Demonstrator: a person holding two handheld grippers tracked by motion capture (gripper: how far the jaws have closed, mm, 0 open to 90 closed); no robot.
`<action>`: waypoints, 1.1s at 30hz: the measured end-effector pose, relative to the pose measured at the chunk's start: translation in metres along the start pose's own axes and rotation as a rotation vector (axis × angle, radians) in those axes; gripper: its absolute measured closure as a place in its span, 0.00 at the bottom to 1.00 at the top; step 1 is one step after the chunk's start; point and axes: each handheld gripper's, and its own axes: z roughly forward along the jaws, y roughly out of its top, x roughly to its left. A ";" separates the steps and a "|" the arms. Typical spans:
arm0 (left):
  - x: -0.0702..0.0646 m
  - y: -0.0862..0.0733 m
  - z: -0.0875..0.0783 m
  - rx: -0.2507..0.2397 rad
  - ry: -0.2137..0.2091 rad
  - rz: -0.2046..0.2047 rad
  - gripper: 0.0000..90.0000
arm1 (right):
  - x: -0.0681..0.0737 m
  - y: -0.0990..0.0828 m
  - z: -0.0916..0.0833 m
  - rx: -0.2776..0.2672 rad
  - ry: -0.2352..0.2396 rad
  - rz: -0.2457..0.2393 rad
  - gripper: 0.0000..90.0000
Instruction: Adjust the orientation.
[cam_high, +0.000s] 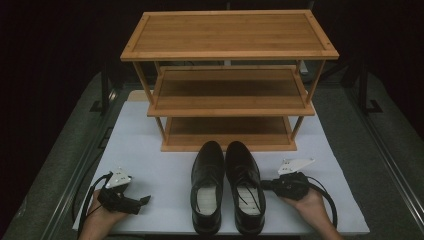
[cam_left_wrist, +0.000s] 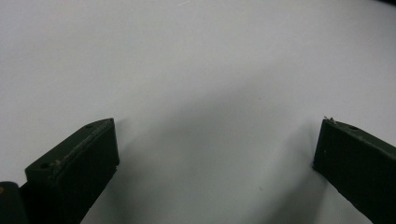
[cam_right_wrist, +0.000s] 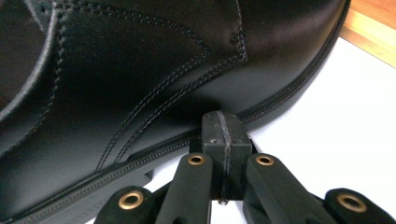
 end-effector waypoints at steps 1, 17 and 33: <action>0.000 0.000 0.000 0.000 0.000 0.000 0.00 | 0.000 0.000 0.000 -0.002 0.002 0.004 1.00; 0.000 0.000 0.000 -0.003 0.002 0.001 0.00 | 0.014 0.000 0.004 0.003 0.044 -0.025 1.00; -0.001 0.004 -0.005 -0.024 -0.022 -0.008 0.03 | 0.002 -0.007 -0.014 -0.047 -0.056 0.042 0.61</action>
